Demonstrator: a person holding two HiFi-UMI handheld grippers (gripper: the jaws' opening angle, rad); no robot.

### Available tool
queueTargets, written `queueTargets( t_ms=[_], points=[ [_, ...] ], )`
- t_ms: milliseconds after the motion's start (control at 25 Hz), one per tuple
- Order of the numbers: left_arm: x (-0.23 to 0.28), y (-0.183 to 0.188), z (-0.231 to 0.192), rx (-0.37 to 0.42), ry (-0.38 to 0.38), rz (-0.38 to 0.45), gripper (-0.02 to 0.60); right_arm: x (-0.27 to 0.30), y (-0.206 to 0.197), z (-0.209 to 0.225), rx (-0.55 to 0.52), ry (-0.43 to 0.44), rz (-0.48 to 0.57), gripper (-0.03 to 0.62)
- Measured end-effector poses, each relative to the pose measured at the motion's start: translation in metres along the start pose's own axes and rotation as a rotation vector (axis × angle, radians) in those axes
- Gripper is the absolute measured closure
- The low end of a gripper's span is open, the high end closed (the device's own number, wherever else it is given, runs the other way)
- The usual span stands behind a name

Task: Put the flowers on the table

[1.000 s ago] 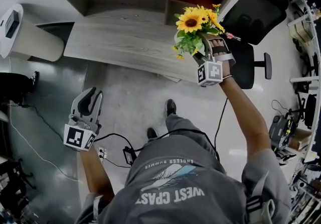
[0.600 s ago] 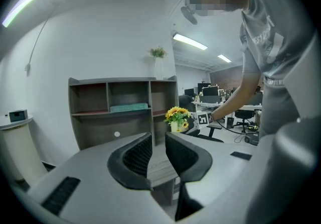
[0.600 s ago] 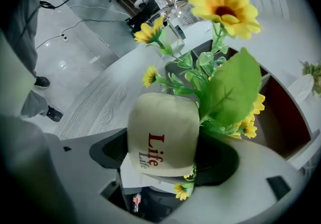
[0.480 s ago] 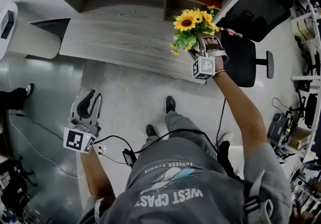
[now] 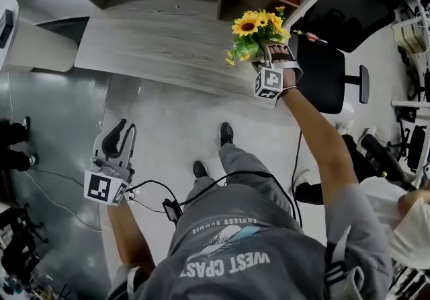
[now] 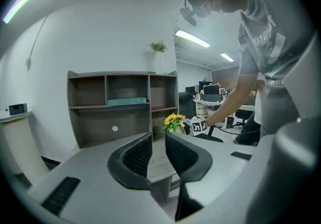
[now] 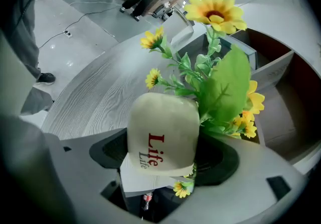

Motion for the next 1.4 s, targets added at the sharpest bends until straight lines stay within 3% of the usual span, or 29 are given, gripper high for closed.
queueTargets(
  t_ms=[840,1160,1400],
  points=[
    [-0.012,-0.013,0.018,-0.026,0.008,-0.021,0.490,0.029,0.000,-0.044,-0.082,0.028,-0.148,0.203],
    [-0.018,-0.014,0.016,-0.023,-0.002,-0.012,0.490,0.023,0.006,-0.058,-0.090,0.140,-0.151,0.204],
    [-0.025,-0.016,0.016,-0.015,-0.010,-0.001,0.490,0.012,0.000,-0.063,-0.058,0.169,-0.181,0.204]
  ],
)
Point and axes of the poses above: the fingertips, and each gripper's own axes: x forward along the fingers, z to its right, y out of its top, the point moved 9 cm from there along -x, backward along the fingers, and after that the axes turned 11 degrees about -y, right-handed, at the moved point
